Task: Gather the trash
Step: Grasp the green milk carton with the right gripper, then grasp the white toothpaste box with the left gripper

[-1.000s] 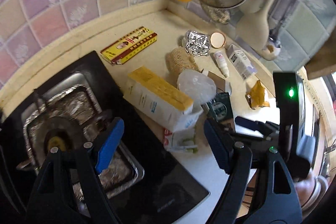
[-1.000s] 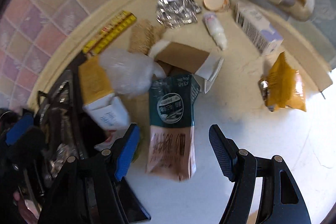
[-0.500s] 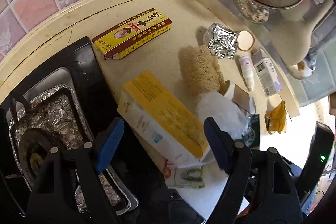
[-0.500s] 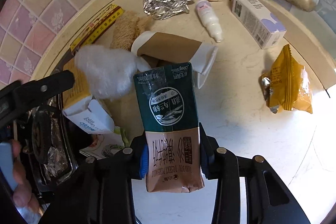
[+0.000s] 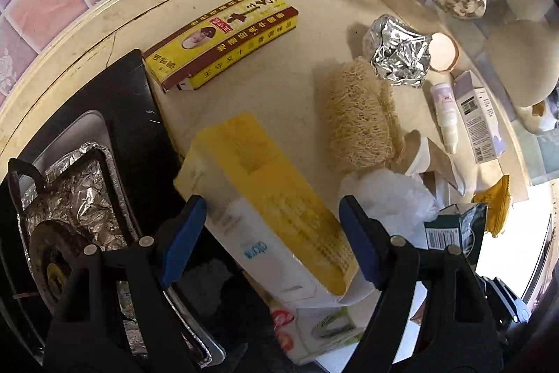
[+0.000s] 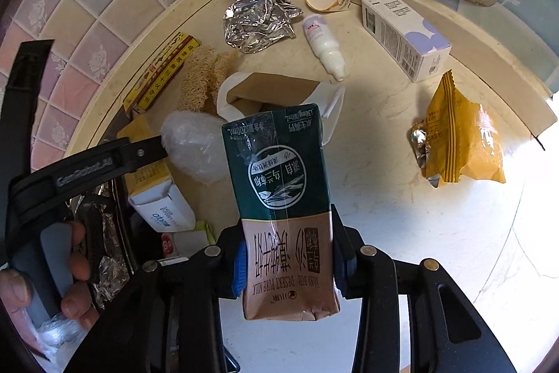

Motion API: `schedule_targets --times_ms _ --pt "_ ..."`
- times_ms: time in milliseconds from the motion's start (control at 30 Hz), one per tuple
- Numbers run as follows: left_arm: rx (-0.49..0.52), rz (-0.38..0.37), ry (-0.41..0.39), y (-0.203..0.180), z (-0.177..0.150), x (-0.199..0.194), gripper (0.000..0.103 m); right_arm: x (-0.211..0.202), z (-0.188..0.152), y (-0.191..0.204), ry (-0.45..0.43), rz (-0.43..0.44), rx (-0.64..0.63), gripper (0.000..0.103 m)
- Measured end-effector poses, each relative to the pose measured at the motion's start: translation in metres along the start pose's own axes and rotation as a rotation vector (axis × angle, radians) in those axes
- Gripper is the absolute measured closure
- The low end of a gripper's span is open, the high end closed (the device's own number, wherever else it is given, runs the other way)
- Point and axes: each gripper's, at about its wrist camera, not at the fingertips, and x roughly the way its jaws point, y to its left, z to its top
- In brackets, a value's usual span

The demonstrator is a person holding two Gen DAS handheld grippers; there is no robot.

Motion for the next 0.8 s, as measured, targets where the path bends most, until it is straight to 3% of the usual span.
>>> schedule_targets --times_ms 200,433,700,767,800 --pt "0.032 0.028 0.009 -0.008 0.001 0.009 0.027 -0.005 -0.003 -0.008 0.015 0.014 0.003 0.065" --pt "0.047 -0.005 0.032 -0.006 -0.009 0.013 0.027 -0.006 -0.004 -0.014 0.016 0.023 0.023 0.065" --pt "0.067 0.008 0.01 -0.008 -0.018 0.013 0.028 -0.001 -0.004 -0.013 0.025 0.029 0.027 0.065" --pt "0.065 -0.011 0.011 -0.009 -0.016 0.014 0.045 -0.001 -0.005 -0.012 0.026 0.032 0.026 0.065" --pt "0.06 -0.029 0.021 -0.009 -0.016 0.016 0.047 -0.001 -0.005 -0.013 0.026 0.032 0.026 0.065"
